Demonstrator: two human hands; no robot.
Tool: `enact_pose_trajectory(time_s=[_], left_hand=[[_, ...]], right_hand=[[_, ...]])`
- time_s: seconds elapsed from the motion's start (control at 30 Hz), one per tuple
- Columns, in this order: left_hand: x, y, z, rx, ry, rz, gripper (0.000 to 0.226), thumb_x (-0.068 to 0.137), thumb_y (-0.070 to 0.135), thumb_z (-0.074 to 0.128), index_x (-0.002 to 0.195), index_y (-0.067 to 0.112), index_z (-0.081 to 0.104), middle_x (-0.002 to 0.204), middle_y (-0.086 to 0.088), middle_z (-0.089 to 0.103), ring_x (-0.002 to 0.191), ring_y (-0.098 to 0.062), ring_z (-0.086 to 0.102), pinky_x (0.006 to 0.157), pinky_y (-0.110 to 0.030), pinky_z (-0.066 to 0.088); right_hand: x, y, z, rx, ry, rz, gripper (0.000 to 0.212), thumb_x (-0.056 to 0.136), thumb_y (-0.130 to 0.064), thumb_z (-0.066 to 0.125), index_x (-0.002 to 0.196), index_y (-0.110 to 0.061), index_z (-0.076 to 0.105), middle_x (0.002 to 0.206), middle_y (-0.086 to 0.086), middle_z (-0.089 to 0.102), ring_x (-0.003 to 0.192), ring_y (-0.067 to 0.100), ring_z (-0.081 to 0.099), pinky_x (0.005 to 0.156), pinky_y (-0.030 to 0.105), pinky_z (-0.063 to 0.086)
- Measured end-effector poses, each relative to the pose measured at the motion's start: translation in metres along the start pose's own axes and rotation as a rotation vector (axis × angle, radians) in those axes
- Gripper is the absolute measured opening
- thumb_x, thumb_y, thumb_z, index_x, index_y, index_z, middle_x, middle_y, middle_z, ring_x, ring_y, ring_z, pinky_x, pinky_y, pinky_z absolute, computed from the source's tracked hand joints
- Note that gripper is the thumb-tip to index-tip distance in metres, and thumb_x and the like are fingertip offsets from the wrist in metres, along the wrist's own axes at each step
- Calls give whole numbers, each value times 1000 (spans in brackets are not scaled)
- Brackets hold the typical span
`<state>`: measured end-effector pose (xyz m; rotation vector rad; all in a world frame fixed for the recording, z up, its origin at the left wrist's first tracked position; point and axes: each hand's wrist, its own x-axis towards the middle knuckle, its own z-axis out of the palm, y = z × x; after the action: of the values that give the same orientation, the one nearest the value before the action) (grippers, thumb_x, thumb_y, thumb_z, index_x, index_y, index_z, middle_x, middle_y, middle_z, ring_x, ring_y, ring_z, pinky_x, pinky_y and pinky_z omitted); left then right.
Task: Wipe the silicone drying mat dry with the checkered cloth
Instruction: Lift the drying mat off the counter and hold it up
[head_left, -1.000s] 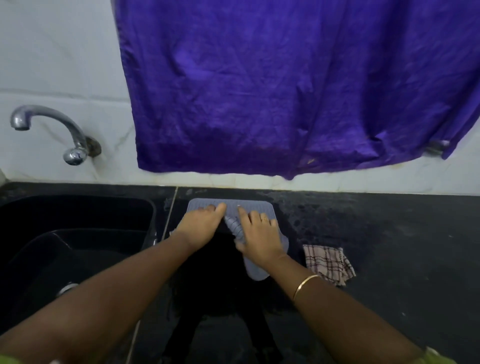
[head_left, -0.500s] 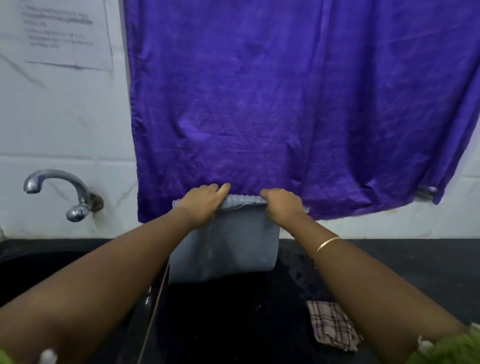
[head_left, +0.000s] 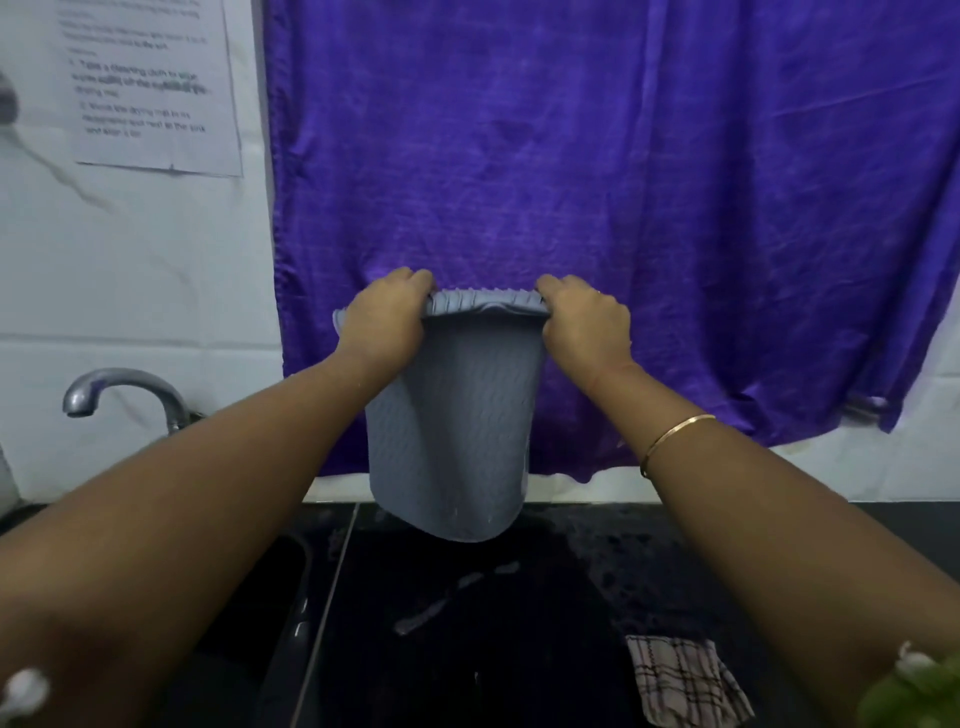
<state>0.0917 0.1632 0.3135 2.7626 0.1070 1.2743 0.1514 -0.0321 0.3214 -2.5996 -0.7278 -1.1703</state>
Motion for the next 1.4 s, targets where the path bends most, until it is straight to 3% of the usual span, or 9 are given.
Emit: enact_pose_trajectory(time_s=[0.33,0.47,0.6,0.77,0.87,1.03,1.13,1.27,1.4], left_hand=[[0,4,-7,-42,190,-13,35,77,-9,56,108,5,55,104,-15,60,91,-32,57,75,-48,49],[-13,5,2,74,-214,-90,26,85,0,48,106,11,58,104,-14,63,91,-34,59,77,-44,51],[-28,6,5,48,4,-77,27,83,-1,50,108,9,57,102,-13,64,91,-34,60,75,-43,49],[-32,12,6,61,-251,-234,29,85,-1,46,106,12,59,105,-11,62,94,-32,59,74,-39,47],[-43,10,9,31,39,-105,27,77,-8,49,98,6,60,88,-12,65,82,-33,60,68,-40,44],[-41,13,4,31,-287,-263,27,86,-2,47,105,11,61,102,-14,62,92,-33,60,81,-42,51],[-44,12,0,31,-6,-152,27,82,-6,47,102,10,57,92,-12,64,86,-31,59,70,-41,46],[-49,11,-1,79,-353,-211,22,88,1,46,106,10,56,101,-13,62,87,-29,59,74,-40,51],[-51,10,-11,-52,34,-145,30,83,-6,45,107,9,53,96,-15,63,85,-33,59,73,-45,49]], right_hand=[[-1,0,-14,67,109,53,30,83,0,43,107,-11,55,103,11,59,86,36,58,60,33,32],[-15,3,-2,49,-233,36,26,81,-2,46,100,-16,60,108,12,62,97,37,59,68,34,40],[-23,4,-4,119,-66,67,27,79,-1,45,100,-14,58,104,9,63,92,36,60,66,35,41],[-27,0,-3,87,-327,83,31,83,-2,47,104,-18,63,107,9,64,95,33,60,67,31,38],[-35,2,-5,191,-56,109,33,78,0,46,102,-16,62,105,6,65,91,34,60,68,35,44],[-41,-2,2,111,-345,85,33,82,0,44,103,-16,64,106,10,65,94,33,60,69,34,42],[-42,0,-3,207,-54,94,37,78,2,45,108,-13,62,109,8,65,94,33,60,71,37,45],[-42,-2,3,122,-363,73,36,81,1,44,106,-16,63,111,12,63,98,36,59,77,38,48],[-39,-3,-1,256,-36,49,38,73,3,43,100,-15,64,102,10,67,93,34,62,80,44,50]])
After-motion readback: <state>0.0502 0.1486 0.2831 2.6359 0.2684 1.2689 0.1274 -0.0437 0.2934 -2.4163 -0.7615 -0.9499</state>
